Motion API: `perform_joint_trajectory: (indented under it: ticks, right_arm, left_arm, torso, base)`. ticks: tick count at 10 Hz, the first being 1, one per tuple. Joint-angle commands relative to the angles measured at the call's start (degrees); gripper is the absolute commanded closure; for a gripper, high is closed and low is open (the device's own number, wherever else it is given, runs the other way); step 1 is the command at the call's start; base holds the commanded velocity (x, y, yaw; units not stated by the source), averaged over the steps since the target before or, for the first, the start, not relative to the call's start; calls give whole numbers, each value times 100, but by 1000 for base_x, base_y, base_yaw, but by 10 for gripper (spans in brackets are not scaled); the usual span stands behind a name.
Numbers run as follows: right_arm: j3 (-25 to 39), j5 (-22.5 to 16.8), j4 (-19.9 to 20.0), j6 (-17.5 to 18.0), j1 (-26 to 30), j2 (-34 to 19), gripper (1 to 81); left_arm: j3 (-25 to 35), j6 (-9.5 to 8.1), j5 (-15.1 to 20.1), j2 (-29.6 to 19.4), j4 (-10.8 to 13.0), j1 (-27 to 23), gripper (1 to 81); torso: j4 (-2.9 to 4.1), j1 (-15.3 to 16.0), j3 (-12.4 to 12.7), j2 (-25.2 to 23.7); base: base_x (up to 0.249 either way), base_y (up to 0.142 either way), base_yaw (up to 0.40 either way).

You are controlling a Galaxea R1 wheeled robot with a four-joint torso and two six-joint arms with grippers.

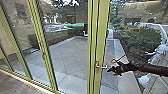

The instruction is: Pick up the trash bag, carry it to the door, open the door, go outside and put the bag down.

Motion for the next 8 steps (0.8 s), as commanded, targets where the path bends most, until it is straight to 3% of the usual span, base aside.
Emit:
perform_joint_trajectory:
  ticks: [1, 8]
  right_arm:
    - [-847, -322, -13, 211, 1145, 506, 10]
    - [-2045, -357, 102, 316, 1409, 1237, 10]
  left_arm:
    - [0, 17, 427, 15, -77, -205, 811]
    - [-35, 26, 462, 6, -156, -196, 811]
  torso:
    - [0, 0, 0, 0]
    - [0, 2, -2, 4]
  base:
    - [0, 0, 0]
    - [0, 0, 0]
